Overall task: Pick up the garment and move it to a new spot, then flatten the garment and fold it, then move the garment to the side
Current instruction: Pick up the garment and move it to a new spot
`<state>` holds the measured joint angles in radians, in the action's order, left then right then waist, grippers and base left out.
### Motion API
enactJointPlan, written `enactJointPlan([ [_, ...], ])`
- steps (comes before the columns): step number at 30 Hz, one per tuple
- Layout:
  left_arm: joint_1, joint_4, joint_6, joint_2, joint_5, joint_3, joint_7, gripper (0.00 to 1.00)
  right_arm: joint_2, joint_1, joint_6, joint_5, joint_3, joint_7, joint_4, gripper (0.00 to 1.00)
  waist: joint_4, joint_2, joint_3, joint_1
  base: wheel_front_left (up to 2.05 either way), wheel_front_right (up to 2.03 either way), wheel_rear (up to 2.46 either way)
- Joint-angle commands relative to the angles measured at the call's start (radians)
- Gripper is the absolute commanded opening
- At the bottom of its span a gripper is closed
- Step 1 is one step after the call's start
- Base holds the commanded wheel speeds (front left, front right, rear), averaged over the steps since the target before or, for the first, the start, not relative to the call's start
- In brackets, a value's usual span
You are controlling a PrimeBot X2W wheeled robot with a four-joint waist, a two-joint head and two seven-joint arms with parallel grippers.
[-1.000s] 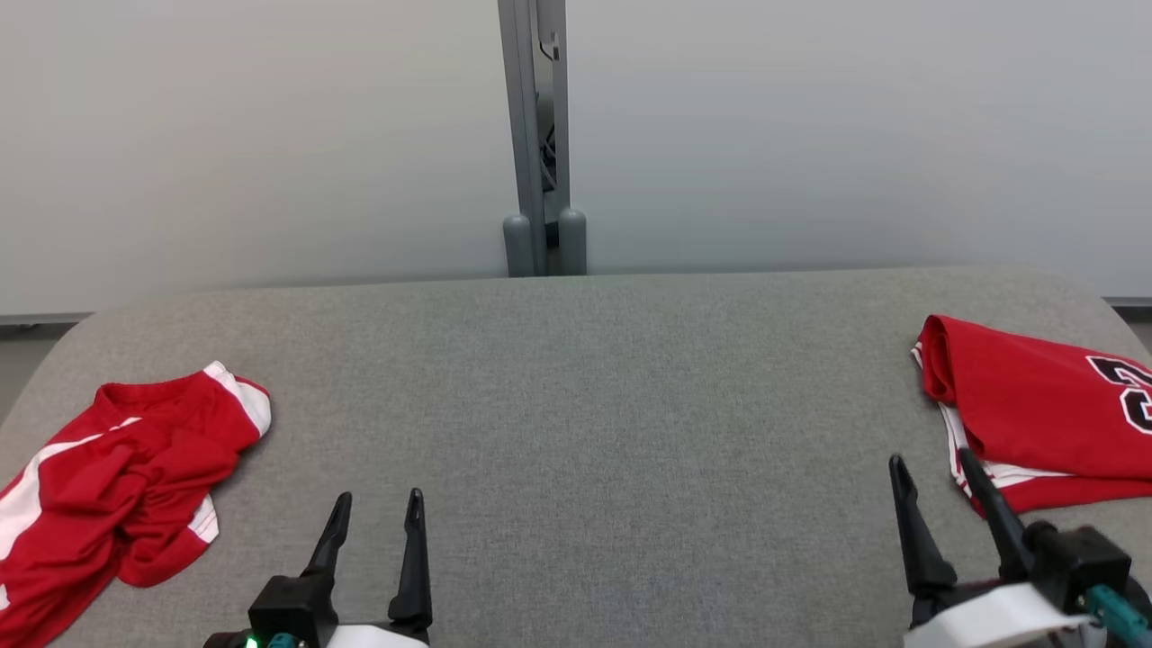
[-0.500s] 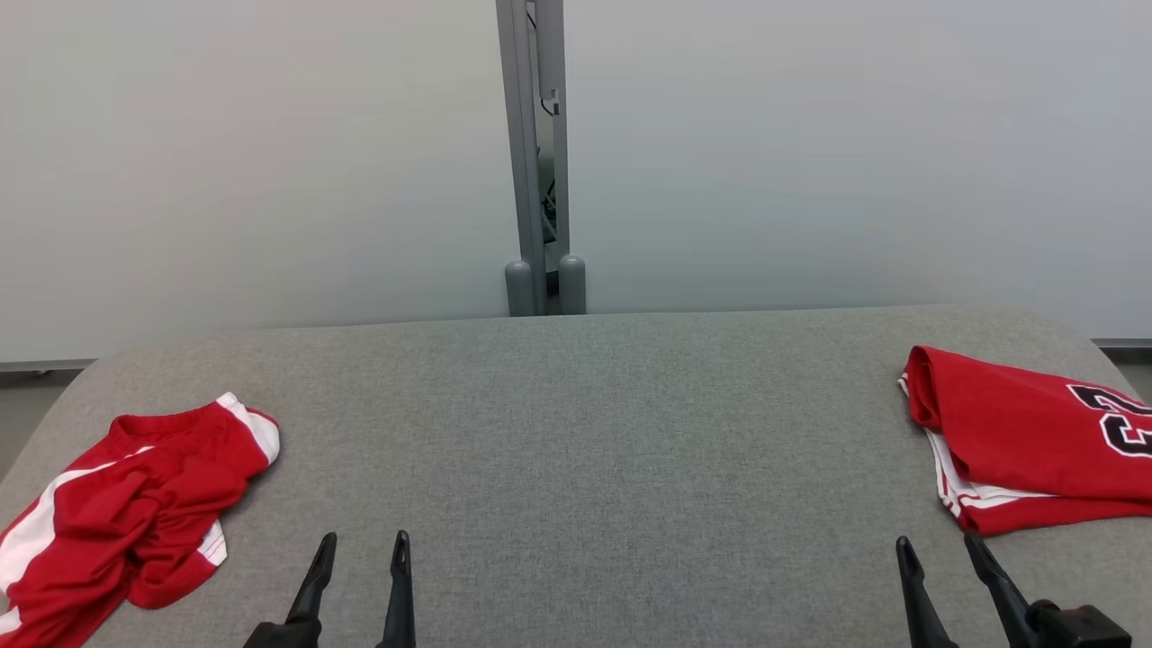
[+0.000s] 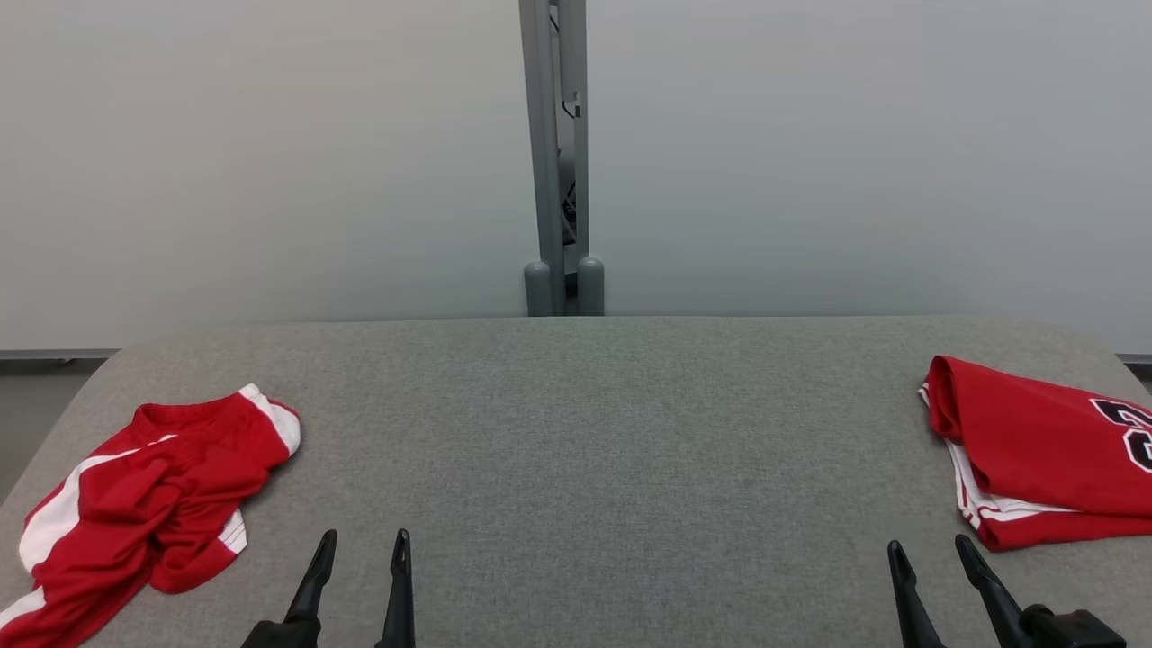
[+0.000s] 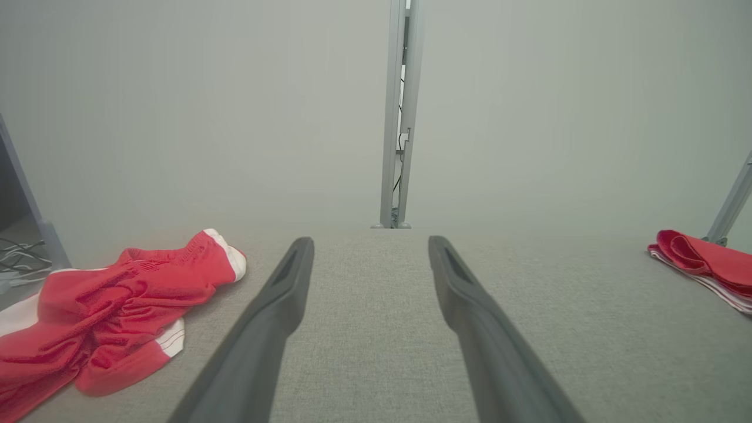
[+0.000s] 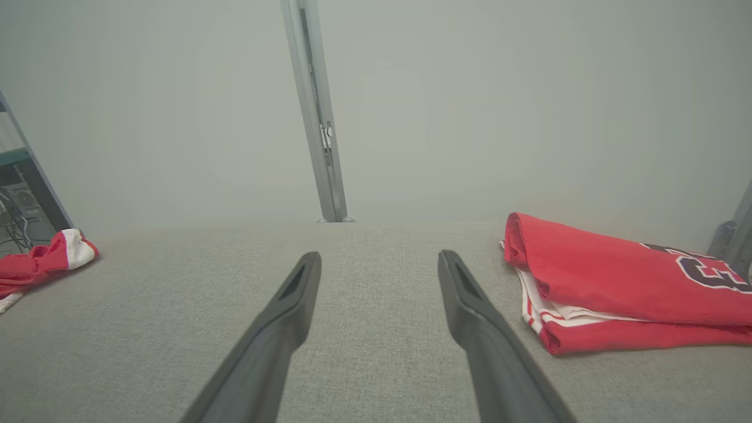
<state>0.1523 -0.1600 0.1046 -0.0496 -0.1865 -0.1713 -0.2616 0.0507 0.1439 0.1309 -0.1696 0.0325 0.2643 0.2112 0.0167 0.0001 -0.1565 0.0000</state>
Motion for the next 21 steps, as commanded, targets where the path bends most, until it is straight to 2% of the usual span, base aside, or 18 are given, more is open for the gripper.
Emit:
enactJointPlan([
  [1, -0.013, 0.008, -0.003, -0.003, -0.007, 0.001, -0.004, 1.0, 0.002, 0.007, 0.0, -0.011, 0.002, 0.0, -0.006, 1.0, 0.025, -0.0001, 0.002, 0.0, 0.0, 0.0, 0.0],
  [21, -0.032, 0.07, 0.005, -0.003, 0.013, 0.02, -0.004, 1.0, 0.002, -0.029, 0.0, -0.089, 0.058, 0.0, -0.027, 1.0, 0.317, -0.0001, 0.045, 0.0, 0.0, 0.0, 0.0],
])
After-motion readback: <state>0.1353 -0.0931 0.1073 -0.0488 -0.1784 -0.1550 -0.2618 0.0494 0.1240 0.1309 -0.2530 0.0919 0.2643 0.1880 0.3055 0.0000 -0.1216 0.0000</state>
